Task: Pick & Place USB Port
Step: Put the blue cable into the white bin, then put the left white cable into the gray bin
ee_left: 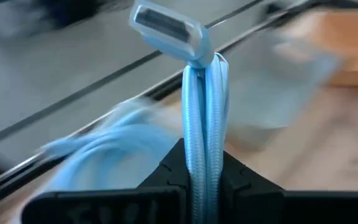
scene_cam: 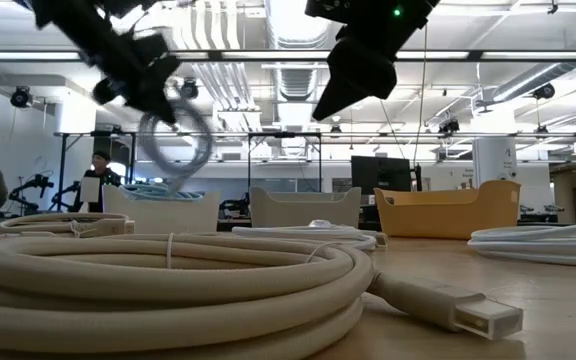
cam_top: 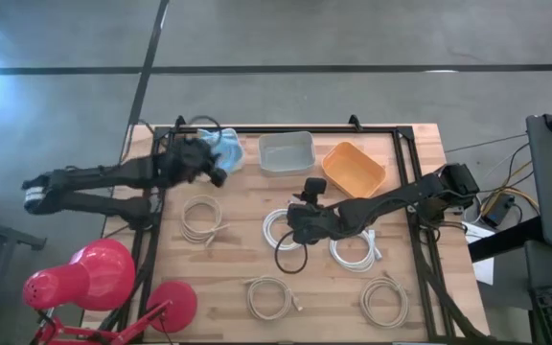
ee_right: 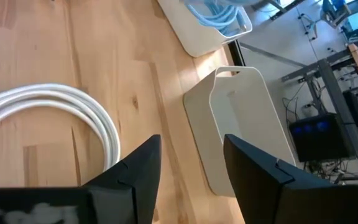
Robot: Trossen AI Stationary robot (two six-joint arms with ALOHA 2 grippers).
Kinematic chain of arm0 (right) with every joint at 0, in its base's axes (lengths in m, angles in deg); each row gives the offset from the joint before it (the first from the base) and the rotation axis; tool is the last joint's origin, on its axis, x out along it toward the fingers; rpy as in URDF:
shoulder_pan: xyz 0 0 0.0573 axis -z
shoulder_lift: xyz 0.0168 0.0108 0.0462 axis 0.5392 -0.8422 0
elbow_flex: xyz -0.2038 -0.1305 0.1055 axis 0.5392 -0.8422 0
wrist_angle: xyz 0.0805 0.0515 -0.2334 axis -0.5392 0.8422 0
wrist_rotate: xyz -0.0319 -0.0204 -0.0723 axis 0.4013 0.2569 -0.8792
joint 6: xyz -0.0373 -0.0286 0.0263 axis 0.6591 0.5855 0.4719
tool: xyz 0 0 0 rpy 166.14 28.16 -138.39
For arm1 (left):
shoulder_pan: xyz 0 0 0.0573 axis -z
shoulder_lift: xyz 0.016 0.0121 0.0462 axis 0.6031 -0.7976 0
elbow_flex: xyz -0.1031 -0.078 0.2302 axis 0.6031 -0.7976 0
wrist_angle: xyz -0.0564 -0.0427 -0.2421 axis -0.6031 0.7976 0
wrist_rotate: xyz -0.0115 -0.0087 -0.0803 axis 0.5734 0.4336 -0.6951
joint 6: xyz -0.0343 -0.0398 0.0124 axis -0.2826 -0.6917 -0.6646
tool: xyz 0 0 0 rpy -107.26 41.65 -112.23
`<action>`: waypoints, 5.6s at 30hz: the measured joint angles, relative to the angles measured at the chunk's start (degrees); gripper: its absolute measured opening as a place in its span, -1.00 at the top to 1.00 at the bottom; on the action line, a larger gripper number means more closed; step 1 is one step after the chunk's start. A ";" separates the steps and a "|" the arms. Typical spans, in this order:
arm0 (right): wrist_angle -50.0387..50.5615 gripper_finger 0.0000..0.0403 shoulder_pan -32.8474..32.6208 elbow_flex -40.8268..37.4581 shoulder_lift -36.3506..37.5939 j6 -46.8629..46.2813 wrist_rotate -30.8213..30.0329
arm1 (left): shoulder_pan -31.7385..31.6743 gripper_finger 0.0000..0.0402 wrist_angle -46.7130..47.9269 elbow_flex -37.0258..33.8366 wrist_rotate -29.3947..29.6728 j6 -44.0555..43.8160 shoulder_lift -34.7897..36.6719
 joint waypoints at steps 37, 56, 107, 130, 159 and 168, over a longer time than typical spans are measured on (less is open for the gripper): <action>-0.29 0.33 0.14 -0.31 0.00 -0.18 0.00 | -20.35 0.62 -1.15 -3.25 -10.79 17.01 -7.43; -0.25 0.36 0.12 -0.41 0.00 0.22 0.04 | -20.48 0.05 5.59 2.63 -1.10 19.38 -12.30; -20.13 0.33 9.32 -19.43 -0.13 -28.91 28.72 | 6.77 0.03 -23.14 -5.02 -19.02 10.98 -12.32; -30.66 0.38 9.99 -26.83 -0.17 -32.21 28.36 | 6.77 0.03 -24.09 -5.02 -19.00 11.02 -12.32; -39.96 0.59 10.04 -25.78 -7.97 -26.31 26.62 | 6.77 0.03 -24.16 -5.00 -18.98 11.46 -12.32; -36.04 0.70 10.06 -21.53 -3.50 -12.86 24.70 | 6.77 0.03 -24.15 -5.00 -18.98 11.52 -12.32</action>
